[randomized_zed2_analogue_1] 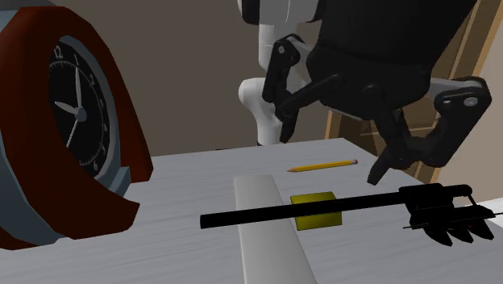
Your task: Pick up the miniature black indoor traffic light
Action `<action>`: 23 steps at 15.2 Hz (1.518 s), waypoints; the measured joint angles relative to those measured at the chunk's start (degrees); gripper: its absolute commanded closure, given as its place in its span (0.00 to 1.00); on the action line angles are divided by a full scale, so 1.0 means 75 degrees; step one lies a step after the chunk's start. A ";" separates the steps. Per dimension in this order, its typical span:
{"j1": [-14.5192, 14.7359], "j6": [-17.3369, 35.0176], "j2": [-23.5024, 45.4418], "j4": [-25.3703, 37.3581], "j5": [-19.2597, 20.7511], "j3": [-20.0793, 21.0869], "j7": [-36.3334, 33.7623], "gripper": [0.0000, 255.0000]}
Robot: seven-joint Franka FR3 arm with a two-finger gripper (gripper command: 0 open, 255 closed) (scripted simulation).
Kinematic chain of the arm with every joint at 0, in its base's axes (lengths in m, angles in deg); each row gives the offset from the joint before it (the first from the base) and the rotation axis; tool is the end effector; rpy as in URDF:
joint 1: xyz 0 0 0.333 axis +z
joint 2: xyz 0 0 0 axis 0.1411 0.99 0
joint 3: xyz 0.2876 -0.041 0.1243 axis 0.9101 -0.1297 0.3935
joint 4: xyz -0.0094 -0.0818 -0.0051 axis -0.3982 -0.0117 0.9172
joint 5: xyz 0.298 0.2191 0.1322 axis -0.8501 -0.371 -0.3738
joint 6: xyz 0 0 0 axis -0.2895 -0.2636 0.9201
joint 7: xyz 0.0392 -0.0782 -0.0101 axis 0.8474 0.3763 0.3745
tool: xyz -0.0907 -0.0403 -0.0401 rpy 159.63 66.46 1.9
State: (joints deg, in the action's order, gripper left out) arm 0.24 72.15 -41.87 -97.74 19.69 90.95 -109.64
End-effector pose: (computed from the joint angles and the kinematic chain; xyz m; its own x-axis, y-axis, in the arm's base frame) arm 0.6381 -0.0541 0.5131 0.7274 -0.6301 -0.2719 -0.5855 -0.7765 0.2330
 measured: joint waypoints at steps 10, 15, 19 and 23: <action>-0.0035 0.0248 0.0797 0.0281 -0.0054 -0.0093 -0.0315 1.00; -0.0035 0.0290 0.0780 0.0233 -0.0055 -0.0093 -0.0320 1.00; -0.0036 0.0294 0.0778 0.0229 -0.0055 -0.0093 -0.0320 1.00; -0.0023 0.0062 0.0842 0.0519 -0.0052 -0.0092 -0.0314 1.00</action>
State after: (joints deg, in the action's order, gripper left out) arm 0.07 72.61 -35.55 -93.85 19.30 90.26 -112.00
